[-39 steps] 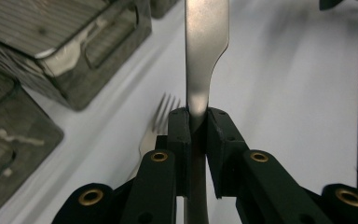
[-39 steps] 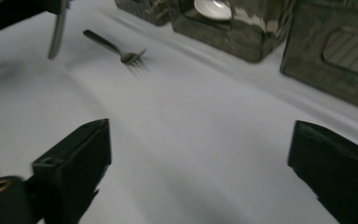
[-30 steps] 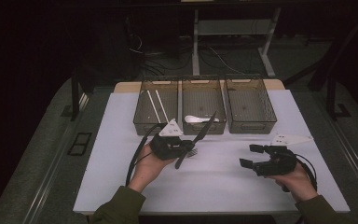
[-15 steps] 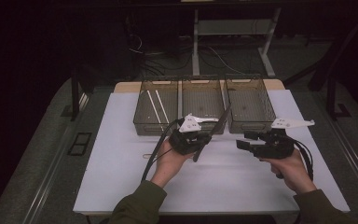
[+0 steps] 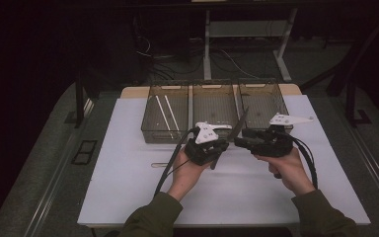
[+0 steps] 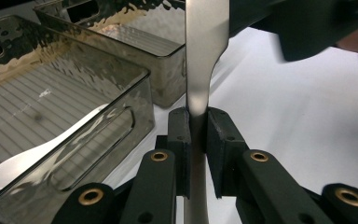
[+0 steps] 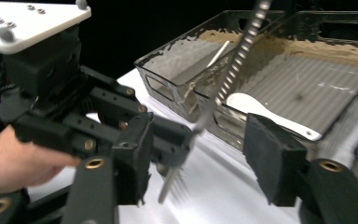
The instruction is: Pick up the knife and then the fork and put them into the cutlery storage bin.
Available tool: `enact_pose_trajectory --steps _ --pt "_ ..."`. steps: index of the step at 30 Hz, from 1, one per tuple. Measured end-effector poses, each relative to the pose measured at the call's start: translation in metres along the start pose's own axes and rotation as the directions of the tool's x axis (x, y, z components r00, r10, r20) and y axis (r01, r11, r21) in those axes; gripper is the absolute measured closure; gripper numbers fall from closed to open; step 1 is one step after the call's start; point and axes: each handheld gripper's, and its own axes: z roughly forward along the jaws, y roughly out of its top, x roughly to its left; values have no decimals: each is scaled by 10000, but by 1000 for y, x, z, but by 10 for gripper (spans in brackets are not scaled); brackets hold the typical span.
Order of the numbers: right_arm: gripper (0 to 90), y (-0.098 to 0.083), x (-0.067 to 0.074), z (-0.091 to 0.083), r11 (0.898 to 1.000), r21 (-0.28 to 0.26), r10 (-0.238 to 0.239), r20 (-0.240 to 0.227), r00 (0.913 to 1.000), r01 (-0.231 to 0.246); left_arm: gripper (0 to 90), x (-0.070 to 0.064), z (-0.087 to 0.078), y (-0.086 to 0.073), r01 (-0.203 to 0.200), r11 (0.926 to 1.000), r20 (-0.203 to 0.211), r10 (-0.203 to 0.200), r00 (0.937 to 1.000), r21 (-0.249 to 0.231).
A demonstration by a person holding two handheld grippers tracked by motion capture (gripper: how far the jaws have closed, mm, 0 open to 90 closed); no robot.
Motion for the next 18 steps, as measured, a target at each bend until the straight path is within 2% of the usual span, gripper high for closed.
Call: enact_pose_trajectory --steps 10,12,18 --pt "710 1 -3 13 9993 -158 326 -473 9983 -334 790 -4 -2 3 -214 9993 -172 209 9996 -308" --pt "726 1 -3 14 9991 -119 407 -589 9974 -415 790 -5 -3 3 -77 9991 -157 71 9999 -410" --pt "804 0 -3 16 9985 -160 517 -622 9967 -528 790 -5 -5 3 -169 9986 -158 161 9997 -504"
